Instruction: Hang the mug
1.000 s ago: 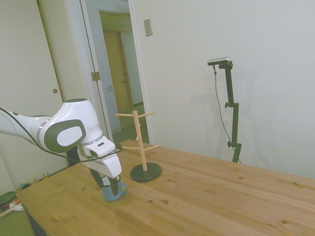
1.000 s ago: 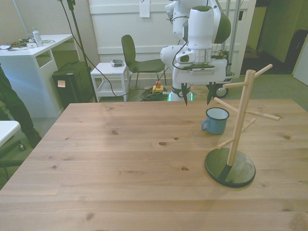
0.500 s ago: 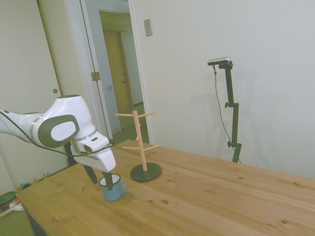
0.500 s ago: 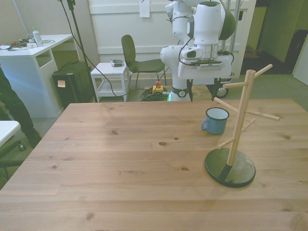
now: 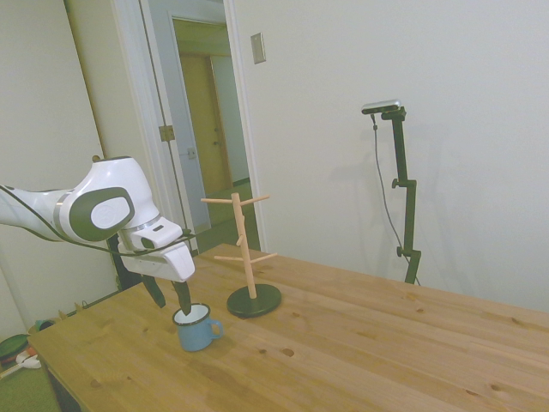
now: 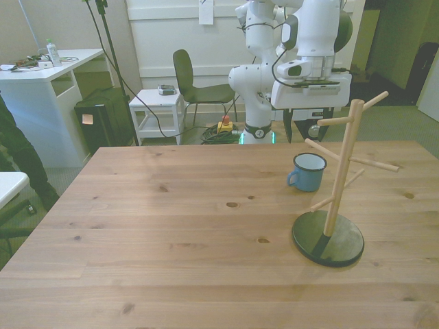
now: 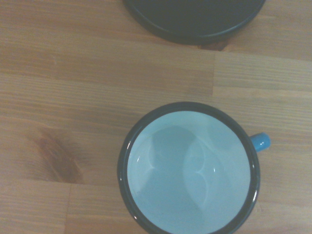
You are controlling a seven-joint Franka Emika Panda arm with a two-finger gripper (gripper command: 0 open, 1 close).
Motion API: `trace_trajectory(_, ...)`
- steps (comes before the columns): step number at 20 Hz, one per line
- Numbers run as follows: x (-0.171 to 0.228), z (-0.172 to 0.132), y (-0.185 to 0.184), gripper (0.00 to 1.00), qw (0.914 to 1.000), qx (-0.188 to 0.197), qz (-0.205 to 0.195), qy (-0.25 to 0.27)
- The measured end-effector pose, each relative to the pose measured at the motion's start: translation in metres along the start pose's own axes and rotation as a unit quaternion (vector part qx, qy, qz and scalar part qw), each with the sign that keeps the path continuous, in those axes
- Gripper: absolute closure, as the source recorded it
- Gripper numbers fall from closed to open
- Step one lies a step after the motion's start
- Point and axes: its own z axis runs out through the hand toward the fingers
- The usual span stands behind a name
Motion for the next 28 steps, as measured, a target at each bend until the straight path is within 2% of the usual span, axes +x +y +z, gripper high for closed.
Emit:
trace_trajectory(12, -0.02, 0.022, -0.055, 0.0, 0.9997, -0.014, -0.018, 0.011)
trace_trajectory(24, -0.017, 0.064, -0.089, 0.0, 0.9992, -0.037, -0.017, 0.006)
trace_trajectory(25, -0.017, 0.067, -0.089, 1.0, 0.9992, -0.037, -0.016, 0.005)
trace_trajectory(28, -0.017, 0.072, -0.09, 1.0, 0.9991, -0.04, -0.016, 0.002)
